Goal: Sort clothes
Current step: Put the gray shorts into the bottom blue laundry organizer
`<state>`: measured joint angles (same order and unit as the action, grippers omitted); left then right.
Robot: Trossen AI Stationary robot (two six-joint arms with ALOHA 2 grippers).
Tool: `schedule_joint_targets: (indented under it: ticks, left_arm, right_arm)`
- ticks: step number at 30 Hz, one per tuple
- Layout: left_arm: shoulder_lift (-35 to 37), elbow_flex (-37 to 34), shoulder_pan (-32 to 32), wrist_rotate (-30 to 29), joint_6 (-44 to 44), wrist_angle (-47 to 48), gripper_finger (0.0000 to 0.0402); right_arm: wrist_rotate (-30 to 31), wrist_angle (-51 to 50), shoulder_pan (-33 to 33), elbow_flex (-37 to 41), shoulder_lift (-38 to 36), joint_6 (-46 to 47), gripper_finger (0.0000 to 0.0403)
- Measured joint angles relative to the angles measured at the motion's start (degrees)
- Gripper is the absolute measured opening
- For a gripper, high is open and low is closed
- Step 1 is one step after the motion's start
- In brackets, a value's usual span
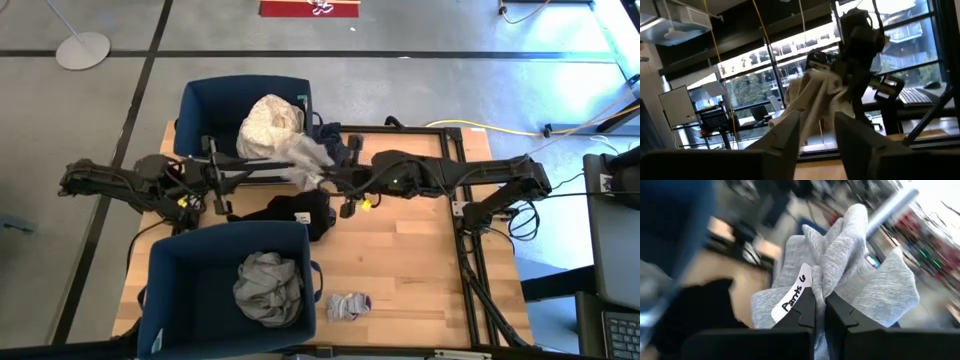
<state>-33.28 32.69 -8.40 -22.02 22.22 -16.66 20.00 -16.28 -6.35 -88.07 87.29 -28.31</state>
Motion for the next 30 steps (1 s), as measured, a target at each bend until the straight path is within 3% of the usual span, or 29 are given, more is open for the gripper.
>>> schedule_joint_targets:
  ticks: [5,13,20,24,30]
  left_arm:
    - [-3.07,0.0,0.0,-0.15,-1.63,-0.28,0.019]
    - [-5.28,0.0,-0.13,0.13,-13.43,-2.34,0.0272]
    - [-9.69,0.0,-0.11,5.08,-20.51,-5.59,0.0284]
    - [-12.01,0.45,-0.1,5.36,-17.63,-7.72,0.0285]
    - [-14.3,1.88,-0.03,5.35,-17.35,-7.84,0.0285]
  right_arm:
    - [-6.73,6.5,-0.03,0.0,2.51,-1.44,0.0016]
    - [-5.69,10.8,0.0,0.02,5.47,-5.41,0.0018]
    - [-6.89,15.79,0.0,0.04,9.18,-8.51,0.0017]
    - [-5.17,19.85,0.0,0.04,11.1,-10.17,0.0017]
    - [-8.67,21.45,0.03,0.04,11.32,-10.04,0.0017]
